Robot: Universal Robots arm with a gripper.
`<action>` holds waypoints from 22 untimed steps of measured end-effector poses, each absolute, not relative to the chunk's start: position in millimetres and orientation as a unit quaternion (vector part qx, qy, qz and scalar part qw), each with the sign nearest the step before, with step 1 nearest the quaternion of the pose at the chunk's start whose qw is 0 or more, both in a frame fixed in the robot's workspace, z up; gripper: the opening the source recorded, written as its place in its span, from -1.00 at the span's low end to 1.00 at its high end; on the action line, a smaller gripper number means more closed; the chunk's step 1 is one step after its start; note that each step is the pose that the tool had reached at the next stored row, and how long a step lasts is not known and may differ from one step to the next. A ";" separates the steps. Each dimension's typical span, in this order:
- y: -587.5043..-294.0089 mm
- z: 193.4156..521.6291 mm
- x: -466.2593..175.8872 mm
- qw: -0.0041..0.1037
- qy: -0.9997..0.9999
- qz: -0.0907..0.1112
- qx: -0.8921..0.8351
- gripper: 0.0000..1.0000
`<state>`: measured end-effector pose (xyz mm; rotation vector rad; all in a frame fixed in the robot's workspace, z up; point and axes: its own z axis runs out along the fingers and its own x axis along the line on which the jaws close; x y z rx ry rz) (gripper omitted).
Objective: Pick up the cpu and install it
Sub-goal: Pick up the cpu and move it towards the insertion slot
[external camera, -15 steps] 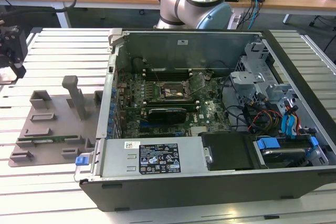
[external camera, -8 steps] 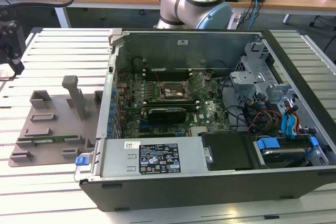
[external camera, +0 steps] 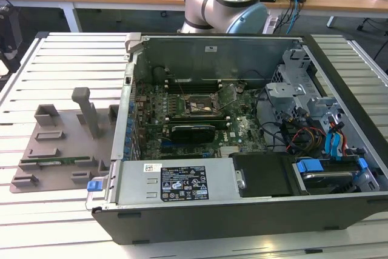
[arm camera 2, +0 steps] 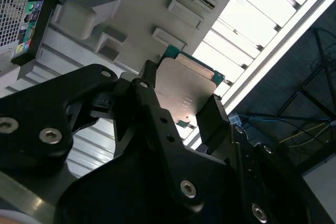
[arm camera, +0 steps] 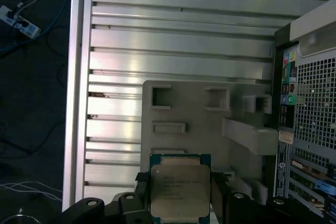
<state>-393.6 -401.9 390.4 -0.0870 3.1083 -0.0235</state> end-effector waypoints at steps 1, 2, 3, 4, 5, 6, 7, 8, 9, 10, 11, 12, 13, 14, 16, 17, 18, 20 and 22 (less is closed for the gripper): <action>-401.9 390.4 -393.6 0.016 0.999 -0.008 -0.028 0.09; -401.9 390.4 -393.6 0.016 0.999 -0.008 -0.028 0.09; -401.9 390.6 -393.6 0.016 0.999 -0.008 -0.028 0.09; -401.9 390.7 -393.5 0.016 0.999 -0.008 -0.028 0.09; -401.9 390.8 -391.8 0.016 0.999 -0.008 -0.028 0.09; -401.9 390.7 -388.1 0.016 0.999 -0.008 -0.028 0.09; -401.9 390.7 -383.8 0.016 0.999 -0.008 -0.028 0.09; -401.9 390.7 -379.7 0.016 0.999 -0.008 -0.028 0.09; -401.9 390.6 -375.1 0.016 0.999 -0.008 -0.028 0.09; -401.9 390.6 -371.2 0.016 0.999 -0.008 -0.028 0.09; -401.9 390.6 -366.4 0.016 0.999 -0.008 -0.028 0.09; -401.9 390.6 -363.7 0.016 0.999 -0.008 -0.028 0.09; -401.9 390.6 -359.5 0.016 0.999 -0.008 -0.028 0.09; -401.9 390.6 -354.7 0.016 0.999 -0.008 -0.028 0.09; -401.9 390.6 -350.4 0.016 0.999 -0.008 -0.028 0.09; -401.9 390.7 -348.6 0.016 0.999 -0.008 -0.028 0.09; -401.9 390.7 -345.4 0.016 0.999 -0.008 -0.028 0.09; -401.9 390.6 -338.3 0.016 0.999 -0.009 -0.028 0.09; -401.8 390.7 -328.5 0.016 0.999 -0.010 -0.028 0.09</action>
